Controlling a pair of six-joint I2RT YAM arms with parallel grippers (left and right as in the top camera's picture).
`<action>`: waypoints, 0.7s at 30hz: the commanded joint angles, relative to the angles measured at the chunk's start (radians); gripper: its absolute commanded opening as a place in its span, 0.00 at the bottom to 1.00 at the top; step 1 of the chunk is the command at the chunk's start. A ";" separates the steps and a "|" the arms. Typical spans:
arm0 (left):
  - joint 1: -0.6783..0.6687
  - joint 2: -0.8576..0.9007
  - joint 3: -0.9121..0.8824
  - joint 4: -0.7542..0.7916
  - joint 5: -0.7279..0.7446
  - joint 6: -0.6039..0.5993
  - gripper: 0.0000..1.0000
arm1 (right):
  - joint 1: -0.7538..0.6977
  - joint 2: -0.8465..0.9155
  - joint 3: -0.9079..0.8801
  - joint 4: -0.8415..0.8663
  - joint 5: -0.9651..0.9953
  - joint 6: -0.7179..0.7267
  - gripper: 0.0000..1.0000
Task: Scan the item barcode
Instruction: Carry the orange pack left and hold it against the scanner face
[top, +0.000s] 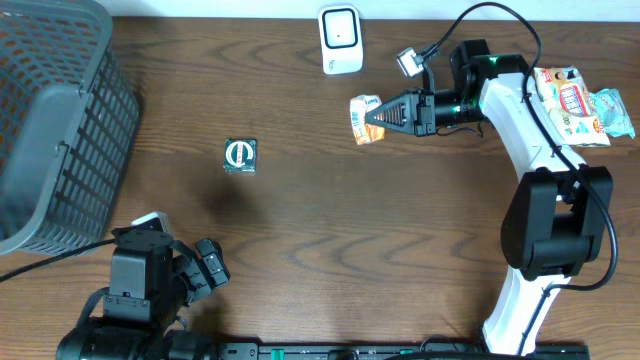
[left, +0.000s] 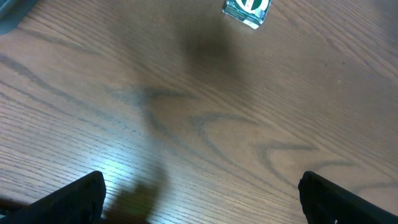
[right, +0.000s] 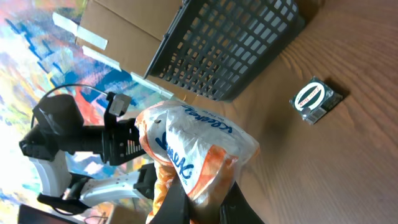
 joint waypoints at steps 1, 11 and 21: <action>0.002 -0.004 -0.001 -0.003 -0.009 0.002 0.97 | 0.012 -0.003 -0.004 0.011 -0.017 0.054 0.01; 0.002 -0.004 -0.001 -0.003 -0.009 0.002 0.98 | 0.168 -0.003 -0.004 0.436 0.725 0.825 0.01; 0.002 -0.004 -0.001 -0.003 -0.009 0.002 0.97 | 0.243 -0.003 0.068 0.475 1.130 0.929 0.01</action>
